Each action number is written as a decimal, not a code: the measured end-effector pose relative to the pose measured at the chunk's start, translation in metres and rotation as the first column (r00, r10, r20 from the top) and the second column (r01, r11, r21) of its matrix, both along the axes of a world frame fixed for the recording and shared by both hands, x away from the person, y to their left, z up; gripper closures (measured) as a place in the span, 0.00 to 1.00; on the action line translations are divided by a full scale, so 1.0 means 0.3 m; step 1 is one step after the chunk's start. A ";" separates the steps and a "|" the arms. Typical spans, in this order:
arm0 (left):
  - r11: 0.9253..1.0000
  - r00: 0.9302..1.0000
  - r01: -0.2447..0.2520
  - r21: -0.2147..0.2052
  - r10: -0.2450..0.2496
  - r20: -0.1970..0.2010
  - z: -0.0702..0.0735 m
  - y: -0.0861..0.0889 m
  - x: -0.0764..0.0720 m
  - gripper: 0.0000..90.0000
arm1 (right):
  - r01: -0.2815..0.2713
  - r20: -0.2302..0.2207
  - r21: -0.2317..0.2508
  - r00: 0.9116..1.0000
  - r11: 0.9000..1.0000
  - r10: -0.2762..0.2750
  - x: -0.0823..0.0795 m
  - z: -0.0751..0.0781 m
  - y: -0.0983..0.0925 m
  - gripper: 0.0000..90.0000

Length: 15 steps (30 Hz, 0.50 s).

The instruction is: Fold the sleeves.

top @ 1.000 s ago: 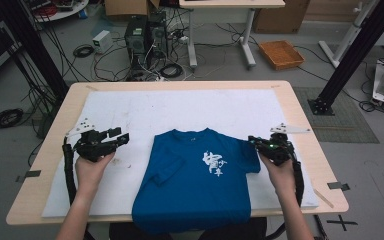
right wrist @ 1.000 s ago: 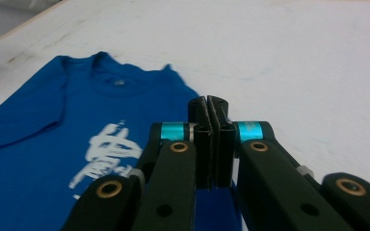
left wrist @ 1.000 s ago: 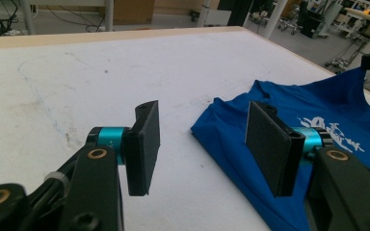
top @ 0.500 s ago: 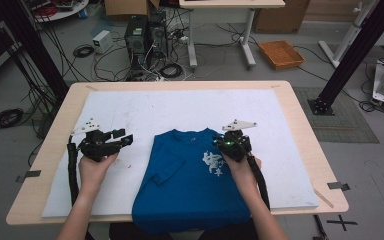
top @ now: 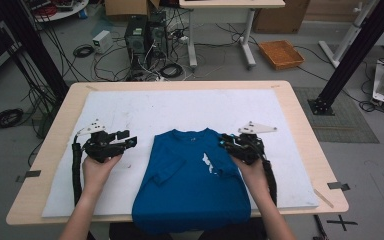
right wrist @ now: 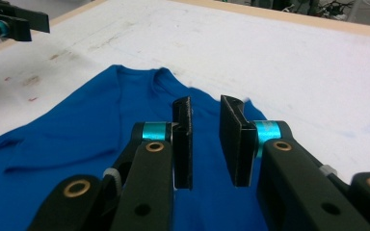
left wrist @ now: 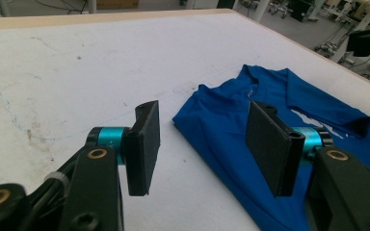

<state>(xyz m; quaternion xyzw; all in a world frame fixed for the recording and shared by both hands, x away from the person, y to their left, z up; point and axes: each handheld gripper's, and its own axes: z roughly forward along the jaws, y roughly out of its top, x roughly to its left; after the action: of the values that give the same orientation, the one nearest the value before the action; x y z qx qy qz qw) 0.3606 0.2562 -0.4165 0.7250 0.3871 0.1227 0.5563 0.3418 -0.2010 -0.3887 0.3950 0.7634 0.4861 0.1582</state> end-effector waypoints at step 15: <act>1.000 1.000 0.009 0.018 -0.009 -0.011 -0.006 -0.016 -0.002 0.51 | -0.128 -0.101 -0.098 0.988 0.987 0.118 -0.124 -0.147 -0.032 0.80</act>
<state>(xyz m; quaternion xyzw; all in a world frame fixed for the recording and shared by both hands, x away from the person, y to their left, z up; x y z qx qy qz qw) 0.3598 0.2515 -0.4181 0.7323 0.3857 0.1196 0.5483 0.3047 -0.2105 -0.4328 0.3608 0.8172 0.4354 0.1118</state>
